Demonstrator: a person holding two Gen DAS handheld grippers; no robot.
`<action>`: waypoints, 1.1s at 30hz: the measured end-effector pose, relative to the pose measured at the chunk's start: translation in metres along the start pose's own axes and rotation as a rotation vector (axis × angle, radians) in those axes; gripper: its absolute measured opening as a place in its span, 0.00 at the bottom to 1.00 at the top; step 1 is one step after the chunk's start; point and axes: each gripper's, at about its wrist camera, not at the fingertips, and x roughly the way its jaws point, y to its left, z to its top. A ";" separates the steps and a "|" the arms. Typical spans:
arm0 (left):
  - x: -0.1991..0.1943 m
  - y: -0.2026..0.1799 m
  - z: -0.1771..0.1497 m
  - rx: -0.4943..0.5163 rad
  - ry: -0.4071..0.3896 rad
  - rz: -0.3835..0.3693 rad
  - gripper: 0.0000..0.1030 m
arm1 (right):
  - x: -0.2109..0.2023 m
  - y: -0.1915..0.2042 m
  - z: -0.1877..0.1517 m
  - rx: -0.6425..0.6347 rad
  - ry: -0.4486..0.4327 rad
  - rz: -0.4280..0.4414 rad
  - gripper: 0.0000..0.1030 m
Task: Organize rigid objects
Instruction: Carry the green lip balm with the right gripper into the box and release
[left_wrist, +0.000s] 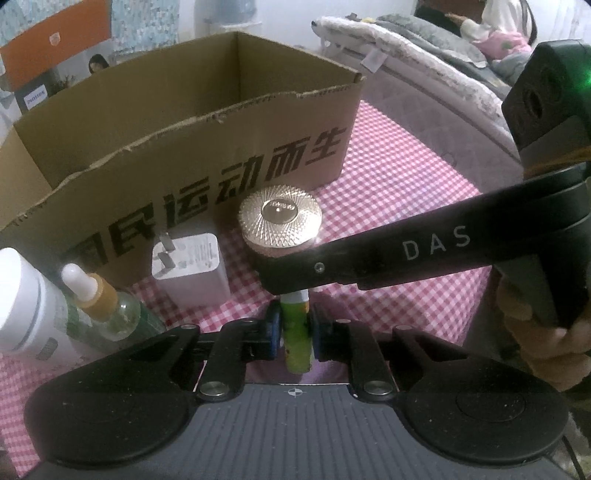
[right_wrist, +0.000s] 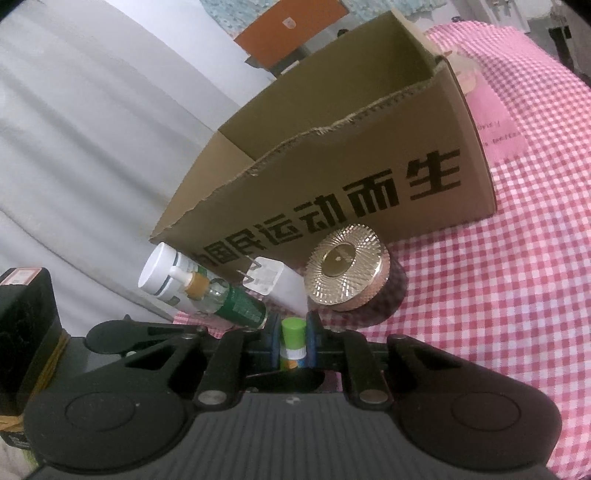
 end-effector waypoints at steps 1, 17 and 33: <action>-0.002 0.000 0.000 0.001 -0.006 0.001 0.15 | -0.002 0.001 0.000 -0.002 -0.005 0.001 0.15; -0.072 0.004 0.024 0.021 -0.182 0.039 0.14 | -0.042 0.066 0.025 -0.161 -0.113 0.009 0.15; -0.064 0.089 0.108 -0.121 -0.144 0.030 0.14 | 0.004 0.101 0.145 -0.263 -0.052 0.060 0.15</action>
